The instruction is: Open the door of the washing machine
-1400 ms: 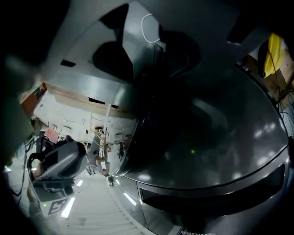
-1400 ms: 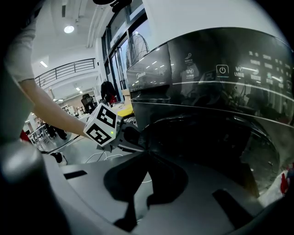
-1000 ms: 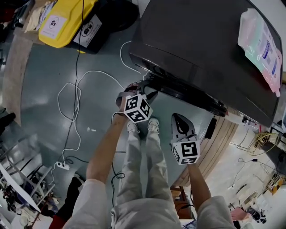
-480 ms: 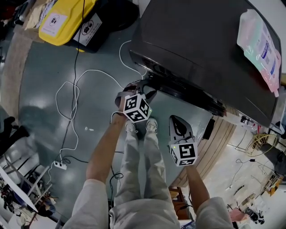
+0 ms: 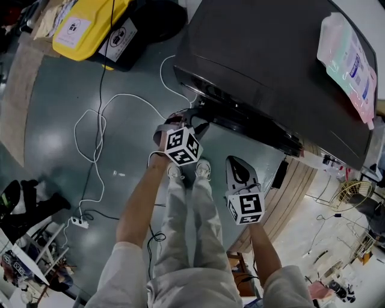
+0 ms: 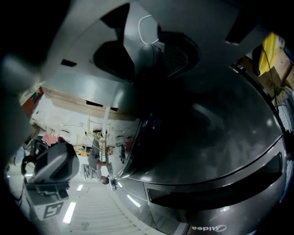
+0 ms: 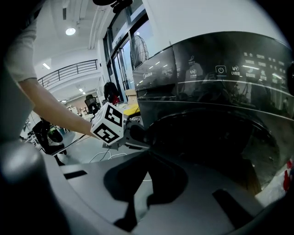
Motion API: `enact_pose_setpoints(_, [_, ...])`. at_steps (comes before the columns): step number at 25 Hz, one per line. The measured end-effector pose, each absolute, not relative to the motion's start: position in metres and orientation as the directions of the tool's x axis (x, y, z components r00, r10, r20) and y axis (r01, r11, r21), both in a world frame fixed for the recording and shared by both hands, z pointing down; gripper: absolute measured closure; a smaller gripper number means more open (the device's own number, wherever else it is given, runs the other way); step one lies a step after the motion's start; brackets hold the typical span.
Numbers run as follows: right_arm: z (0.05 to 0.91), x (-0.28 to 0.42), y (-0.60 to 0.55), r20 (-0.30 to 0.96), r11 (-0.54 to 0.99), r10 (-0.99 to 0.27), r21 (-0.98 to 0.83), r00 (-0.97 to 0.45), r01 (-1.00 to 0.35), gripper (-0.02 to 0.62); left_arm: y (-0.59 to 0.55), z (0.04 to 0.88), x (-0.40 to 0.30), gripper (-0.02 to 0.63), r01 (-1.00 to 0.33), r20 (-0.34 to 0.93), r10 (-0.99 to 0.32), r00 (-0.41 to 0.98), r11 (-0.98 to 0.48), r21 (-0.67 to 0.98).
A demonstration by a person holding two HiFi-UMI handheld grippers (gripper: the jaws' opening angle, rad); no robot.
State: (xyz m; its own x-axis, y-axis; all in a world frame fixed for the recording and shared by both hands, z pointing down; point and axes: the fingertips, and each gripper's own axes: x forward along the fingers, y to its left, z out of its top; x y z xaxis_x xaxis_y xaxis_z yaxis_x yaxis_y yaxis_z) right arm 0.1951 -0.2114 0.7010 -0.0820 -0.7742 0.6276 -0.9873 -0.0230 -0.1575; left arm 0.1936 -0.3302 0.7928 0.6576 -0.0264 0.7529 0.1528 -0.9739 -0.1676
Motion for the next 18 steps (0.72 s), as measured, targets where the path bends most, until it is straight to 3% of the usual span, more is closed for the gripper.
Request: enact_pose_setpoints(18, [0.679,0.172,-0.2,0.614,0.032,-0.782,-0.127,-0.104,-0.991,0.597,-0.275,0.794,0.143,0.45,0.078,0.761,-0.05,0.647,-0.988,-0.131])
